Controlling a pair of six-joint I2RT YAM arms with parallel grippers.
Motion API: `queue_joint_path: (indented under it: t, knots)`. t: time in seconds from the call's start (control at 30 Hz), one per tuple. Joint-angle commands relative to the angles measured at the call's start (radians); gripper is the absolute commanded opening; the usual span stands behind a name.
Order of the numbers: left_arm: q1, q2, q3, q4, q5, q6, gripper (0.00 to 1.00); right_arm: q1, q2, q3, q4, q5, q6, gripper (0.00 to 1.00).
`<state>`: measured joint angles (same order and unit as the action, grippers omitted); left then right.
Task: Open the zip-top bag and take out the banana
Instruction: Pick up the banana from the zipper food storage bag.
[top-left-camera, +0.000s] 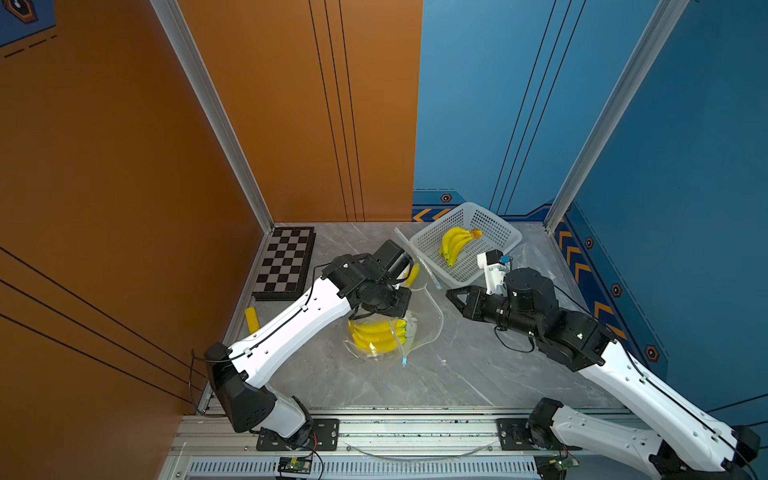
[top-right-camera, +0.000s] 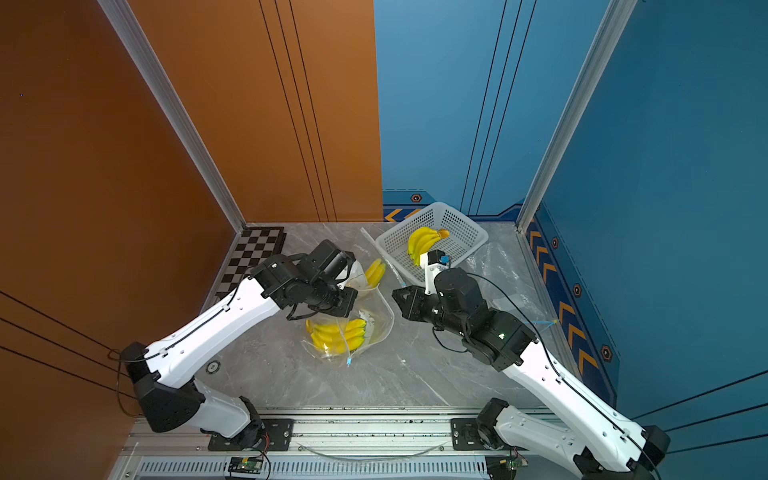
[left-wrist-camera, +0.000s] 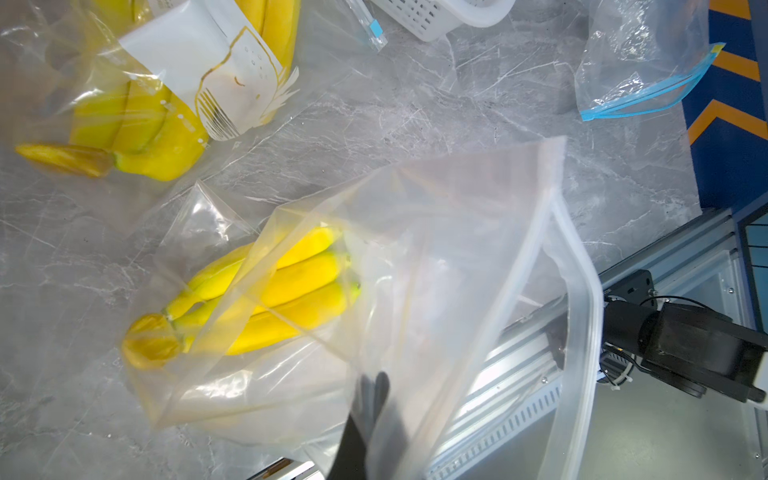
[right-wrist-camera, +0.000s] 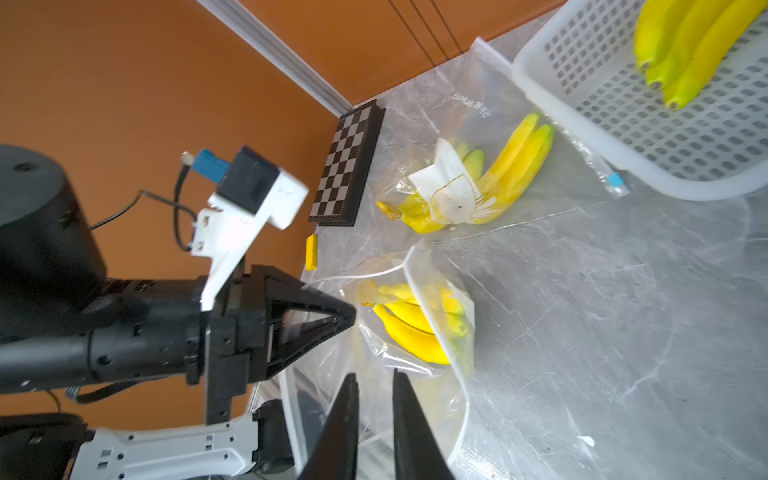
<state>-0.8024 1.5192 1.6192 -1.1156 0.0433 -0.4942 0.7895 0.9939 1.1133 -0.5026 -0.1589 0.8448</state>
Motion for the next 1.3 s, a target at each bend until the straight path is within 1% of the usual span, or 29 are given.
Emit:
queue_joint_path:
  t: [0.0, 0.1, 0.27, 0.37, 0.47, 0.57, 0.63, 0.73, 0.8, 0.9, 0.93, 1.07, 1.2, 1.23, 1.27]
  knots:
    - [-0.015, 0.026, 0.028, -0.004, 0.021, 0.000, 0.00, 0.056, 0.107, -0.017, 0.029, -0.111, 0.039, 0.12]
    - [-0.017, 0.032, 0.034, -0.004, 0.020, -0.004, 0.00, 0.097, 0.188, 0.005, 0.060, -0.114, 0.047, 0.09]
    - [-0.014, 0.030, 0.033, -0.004, 0.010, -0.019, 0.00, 0.149, 0.289, -0.061, 0.181, -0.060, 0.094, 0.04]
    - [-0.012, 0.030, 0.030, 0.002, 0.010, -0.036, 0.00, 0.170, 0.333, -0.090, 0.242, -0.021, 0.098, 0.03]
    - [-0.004, 0.036, 0.027, 0.003, 0.013, -0.053, 0.00, 0.203, 0.347, -0.126, 0.320, 0.024, 0.025, 0.02]
    - [0.015, 0.038, 0.017, 0.014, 0.021, -0.074, 0.00, 0.250, 0.335, -0.201, 0.449, 0.060, -0.077, 0.02]
    - [0.035, 0.037, 0.007, 0.027, 0.033, -0.093, 0.00, 0.265, 0.337, -0.228, 0.473, 0.065, -0.117, 0.02]
    - [0.064, 0.037, 0.001, 0.050, 0.055, -0.110, 0.00, 0.274, 0.355, -0.265, 0.471, 0.034, -0.151, 0.01]
    - [0.073, 0.040, 0.004, 0.055, 0.063, -0.112, 0.00, 0.272, 0.367, -0.276, 0.464, 0.002, -0.162, 0.01]
    - [0.070, 0.034, 0.006, 0.075, 0.075, -0.108, 0.00, 0.236, 0.405, -0.272, 0.452, -0.087, -0.128, 0.01]
    - [0.065, 0.032, 0.007, 0.083, 0.079, -0.107, 0.00, 0.229, 0.416, -0.267, 0.449, -0.100, -0.122, 0.01]
    - [0.028, 0.020, 0.009, 0.098, 0.069, -0.095, 0.00, 0.188, 0.452, -0.244, 0.424, -0.111, -0.075, 0.00]
    - [-0.008, 0.016, -0.021, 0.109, 0.105, -0.089, 0.00, 0.162, 0.464, -0.242, 0.427, -0.102, -0.045, 0.00]
    - [-0.011, 0.008, -0.037, 0.111, 0.112, -0.091, 0.01, 0.158, 0.471, -0.244, 0.432, -0.112, -0.043, 0.00]
    - [-0.008, -0.005, -0.052, 0.110, 0.116, -0.094, 0.10, 0.155, 0.479, -0.242, 0.431, -0.121, -0.041, 0.00]
